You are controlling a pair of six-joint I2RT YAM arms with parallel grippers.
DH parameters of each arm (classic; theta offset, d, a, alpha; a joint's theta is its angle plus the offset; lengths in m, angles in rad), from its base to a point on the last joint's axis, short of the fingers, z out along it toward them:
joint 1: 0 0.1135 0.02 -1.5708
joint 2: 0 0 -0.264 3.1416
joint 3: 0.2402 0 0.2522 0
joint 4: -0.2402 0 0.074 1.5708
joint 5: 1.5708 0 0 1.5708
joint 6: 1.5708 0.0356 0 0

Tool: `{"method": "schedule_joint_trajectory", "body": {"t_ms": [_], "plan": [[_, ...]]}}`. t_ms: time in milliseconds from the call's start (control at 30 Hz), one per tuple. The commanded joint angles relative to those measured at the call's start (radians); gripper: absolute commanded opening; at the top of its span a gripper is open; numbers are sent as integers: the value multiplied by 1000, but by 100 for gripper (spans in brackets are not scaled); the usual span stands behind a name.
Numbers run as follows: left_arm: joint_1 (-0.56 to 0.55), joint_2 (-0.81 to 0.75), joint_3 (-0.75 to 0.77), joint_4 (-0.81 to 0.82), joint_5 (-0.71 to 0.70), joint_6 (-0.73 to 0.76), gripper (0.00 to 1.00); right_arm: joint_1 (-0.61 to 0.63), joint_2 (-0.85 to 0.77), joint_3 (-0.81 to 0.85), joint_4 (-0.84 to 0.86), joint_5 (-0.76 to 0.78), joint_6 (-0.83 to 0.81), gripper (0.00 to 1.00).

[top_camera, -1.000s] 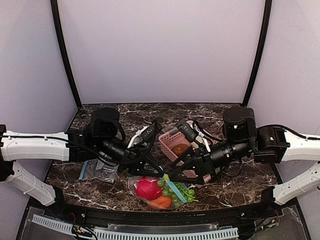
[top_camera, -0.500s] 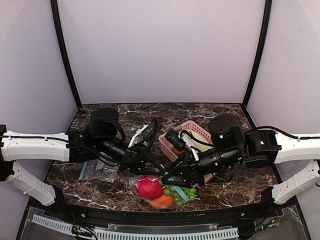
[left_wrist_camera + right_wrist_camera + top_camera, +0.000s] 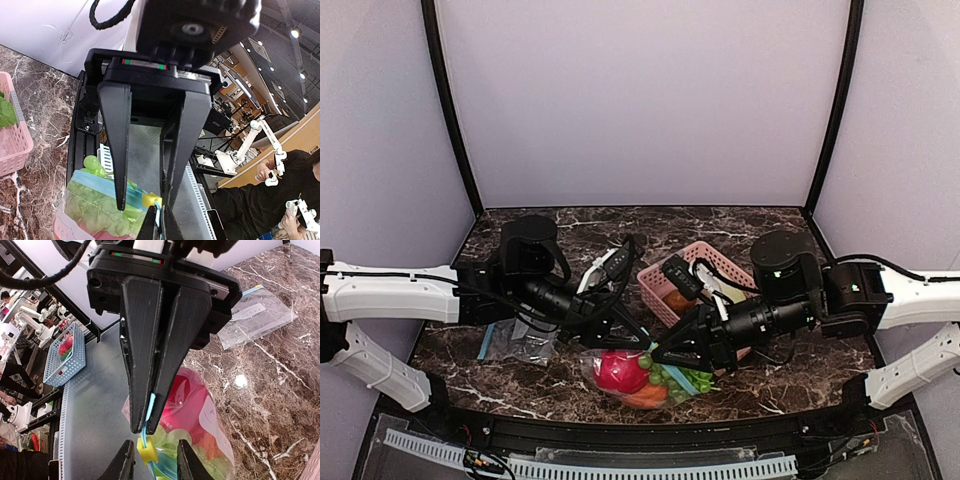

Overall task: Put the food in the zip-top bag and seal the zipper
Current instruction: Zip the zipper on the zipper food storage bag.

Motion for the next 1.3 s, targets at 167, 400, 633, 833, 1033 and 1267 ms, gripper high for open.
{"method": "schedule_joint_trajectory", "body": {"t_ms": [167, 400, 633, 833, 1033, 1267], "plan": [[0, -4, -7, 43, 8, -10, 1, 7, 3, -20, 36, 4, 1, 19], [0, -14, -11, 16, -13, 6, 1, 7, -16, -26, 39, 5, 4, 0], [40, -72, -11, -117, -130, 72, 1, 7, -29, -42, -31, 7, 24, 0], [97, -125, -16, -175, -168, 99, 1, 7, -47, -76, -70, -8, 63, 0], [140, -151, -4, -243, -182, 137, 1, 7, -55, -92, -109, -11, 87, 0], [170, -168, 6, -289, -200, 161, 1, 6, -54, -101, -130, -16, 102, 0]]}}
